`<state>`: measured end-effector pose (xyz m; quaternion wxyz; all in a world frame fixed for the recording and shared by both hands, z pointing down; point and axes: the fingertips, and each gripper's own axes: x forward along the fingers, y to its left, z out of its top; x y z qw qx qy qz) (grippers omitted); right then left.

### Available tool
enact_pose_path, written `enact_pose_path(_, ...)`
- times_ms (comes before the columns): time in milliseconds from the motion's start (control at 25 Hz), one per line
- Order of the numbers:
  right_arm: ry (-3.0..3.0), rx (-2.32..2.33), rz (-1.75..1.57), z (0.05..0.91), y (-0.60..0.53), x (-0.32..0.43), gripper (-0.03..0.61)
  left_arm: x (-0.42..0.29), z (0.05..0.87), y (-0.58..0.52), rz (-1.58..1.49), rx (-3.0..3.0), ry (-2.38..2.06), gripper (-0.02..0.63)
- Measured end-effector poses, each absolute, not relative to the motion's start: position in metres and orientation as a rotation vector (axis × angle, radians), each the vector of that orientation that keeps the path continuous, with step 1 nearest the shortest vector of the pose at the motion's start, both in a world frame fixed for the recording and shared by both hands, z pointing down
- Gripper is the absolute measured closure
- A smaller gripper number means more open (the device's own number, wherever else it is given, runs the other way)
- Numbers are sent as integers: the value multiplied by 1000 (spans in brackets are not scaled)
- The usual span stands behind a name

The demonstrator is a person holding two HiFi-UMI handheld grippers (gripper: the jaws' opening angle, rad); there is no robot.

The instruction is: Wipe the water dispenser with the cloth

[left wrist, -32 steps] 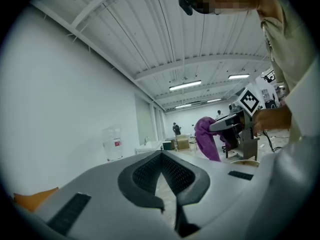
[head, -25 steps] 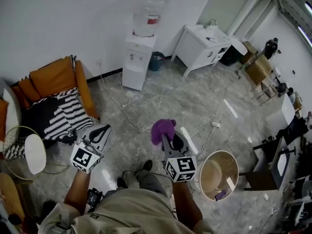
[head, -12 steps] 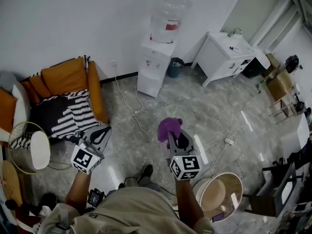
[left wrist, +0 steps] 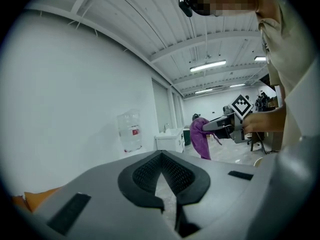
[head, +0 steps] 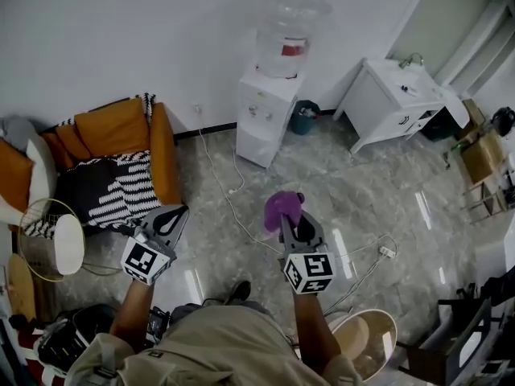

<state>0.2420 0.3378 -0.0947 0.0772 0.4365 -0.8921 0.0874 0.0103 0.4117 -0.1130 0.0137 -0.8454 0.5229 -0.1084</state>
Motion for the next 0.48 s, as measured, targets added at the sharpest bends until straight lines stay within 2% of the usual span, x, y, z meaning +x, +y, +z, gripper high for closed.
enact_pose_path(480, -2654, 1323, 305, -80, 276, 251, 483, 22, -102, 338, -377, -2687, 1606, 598)
